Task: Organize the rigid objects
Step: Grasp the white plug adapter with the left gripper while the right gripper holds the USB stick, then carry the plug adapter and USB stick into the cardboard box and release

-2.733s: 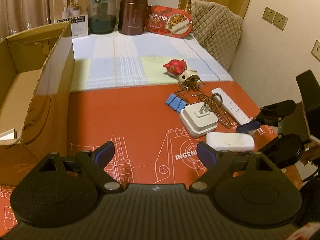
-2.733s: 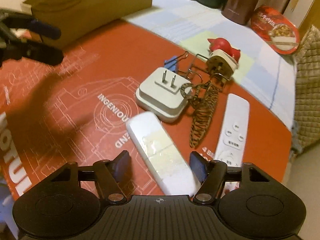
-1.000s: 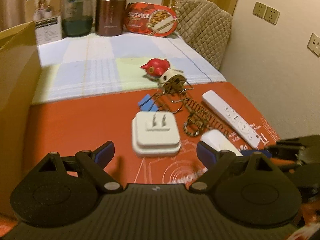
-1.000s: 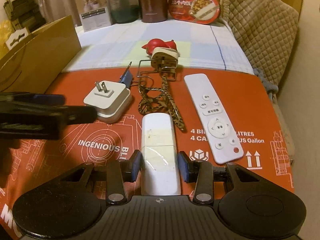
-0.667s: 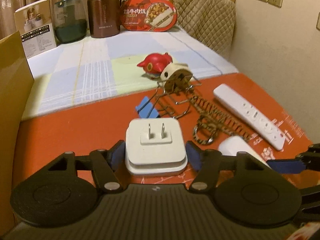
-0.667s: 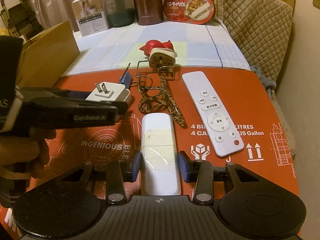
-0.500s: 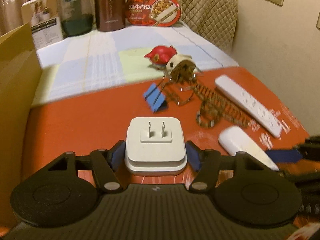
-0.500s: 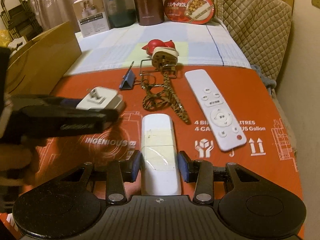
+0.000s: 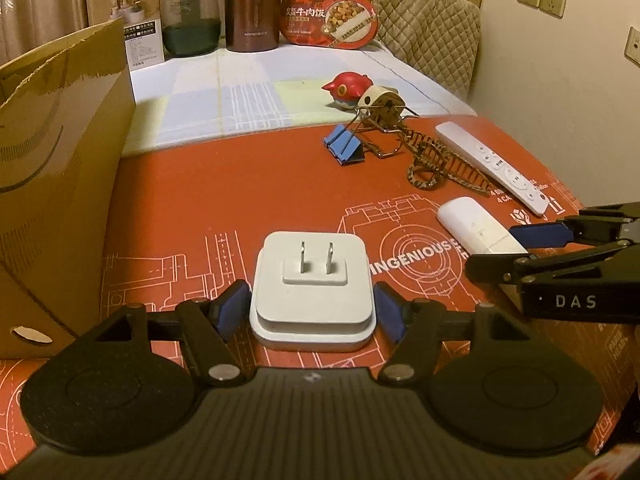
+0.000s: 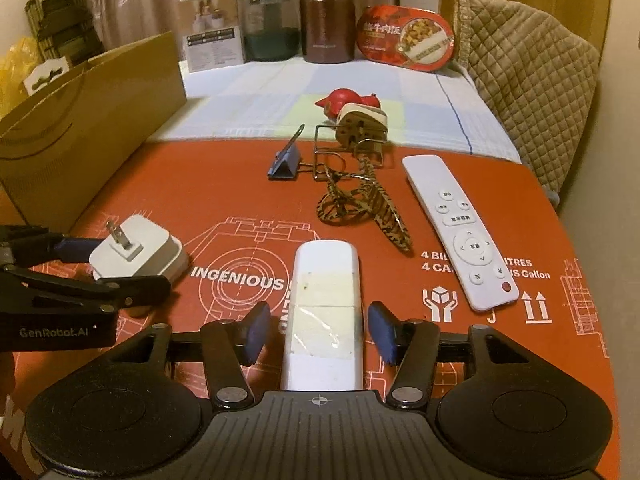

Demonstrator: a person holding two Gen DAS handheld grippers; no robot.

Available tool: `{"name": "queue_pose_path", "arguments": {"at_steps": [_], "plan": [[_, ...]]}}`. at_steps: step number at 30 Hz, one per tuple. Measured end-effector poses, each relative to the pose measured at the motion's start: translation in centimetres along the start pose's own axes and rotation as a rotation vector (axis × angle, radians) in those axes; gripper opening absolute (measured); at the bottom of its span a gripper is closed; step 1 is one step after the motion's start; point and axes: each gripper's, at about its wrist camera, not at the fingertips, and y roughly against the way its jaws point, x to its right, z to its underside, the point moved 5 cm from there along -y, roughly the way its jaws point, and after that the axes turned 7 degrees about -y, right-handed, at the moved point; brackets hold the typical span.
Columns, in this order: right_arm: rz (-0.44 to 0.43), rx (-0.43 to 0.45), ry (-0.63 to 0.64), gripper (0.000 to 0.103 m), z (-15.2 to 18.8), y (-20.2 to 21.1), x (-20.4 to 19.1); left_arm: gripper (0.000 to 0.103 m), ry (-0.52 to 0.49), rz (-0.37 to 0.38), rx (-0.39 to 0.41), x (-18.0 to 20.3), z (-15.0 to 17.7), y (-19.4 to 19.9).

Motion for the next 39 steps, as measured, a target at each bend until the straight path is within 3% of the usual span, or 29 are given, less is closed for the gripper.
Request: {"name": "queue_pose_path", "arguments": {"at_steps": [10,12,22,39], "plan": [[0.053,0.005,0.023,0.050,0.0,-0.2,-0.1,0.065,-0.038,-0.016,0.012,0.2,0.0,-0.4],[0.037,0.006,0.040,0.038,0.0,-0.1,-0.4,0.064,-0.036,-0.020,0.012,0.2,0.0,-0.4],[0.036,0.019,-0.012,0.037,-0.1,0.6,-0.3,0.060,-0.008,-0.024,-0.017,0.0,0.0,0.4],[-0.019,0.125,-0.038,0.037,-3.4,8.7,-5.4,0.060,0.049,-0.025,0.065,-1.2,-2.8,9.4]]}}
